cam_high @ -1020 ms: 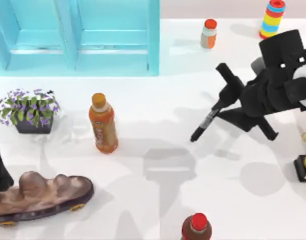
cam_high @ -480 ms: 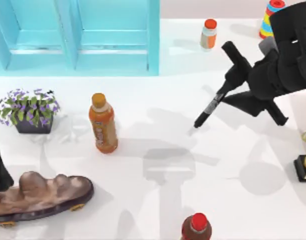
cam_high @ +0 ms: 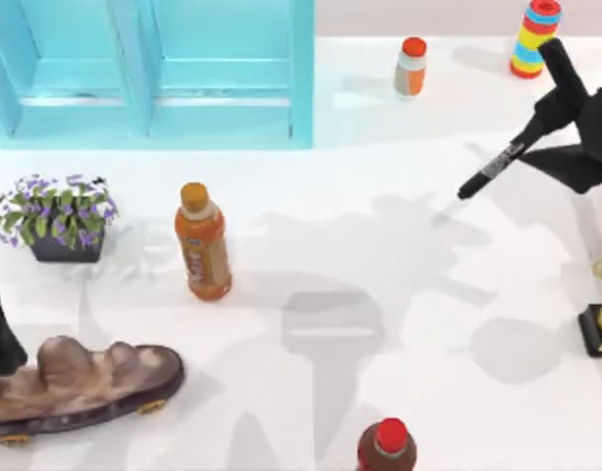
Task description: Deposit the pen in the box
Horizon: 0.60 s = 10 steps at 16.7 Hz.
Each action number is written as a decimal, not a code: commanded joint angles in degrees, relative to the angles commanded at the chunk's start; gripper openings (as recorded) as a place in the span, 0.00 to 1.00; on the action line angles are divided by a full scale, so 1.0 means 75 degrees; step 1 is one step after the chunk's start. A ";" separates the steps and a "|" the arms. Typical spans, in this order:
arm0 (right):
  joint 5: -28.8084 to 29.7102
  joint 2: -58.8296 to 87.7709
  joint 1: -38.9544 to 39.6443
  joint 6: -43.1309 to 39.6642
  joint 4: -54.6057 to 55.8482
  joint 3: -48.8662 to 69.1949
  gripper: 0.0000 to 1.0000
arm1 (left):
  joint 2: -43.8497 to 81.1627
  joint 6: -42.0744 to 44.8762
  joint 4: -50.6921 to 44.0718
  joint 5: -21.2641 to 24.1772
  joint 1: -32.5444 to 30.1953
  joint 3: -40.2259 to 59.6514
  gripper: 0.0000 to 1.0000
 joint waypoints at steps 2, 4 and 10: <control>-0.0123 -0.0263 -0.1086 -0.0193 -0.0004 0.0032 0.00 | 0.0000 0.0000 0.0000 0.0000 0.0000 0.0000 1.00; -0.0263 -0.0587 -0.2206 -0.0442 -0.0008 0.0018 0.00 | 0.0000 0.0000 0.0000 0.0000 0.0000 0.0000 1.00; -0.0763 -0.1486 -0.5442 -0.1368 -0.0679 -0.0978 0.00 | 0.0000 0.0000 0.0000 0.0000 0.0000 0.0000 1.00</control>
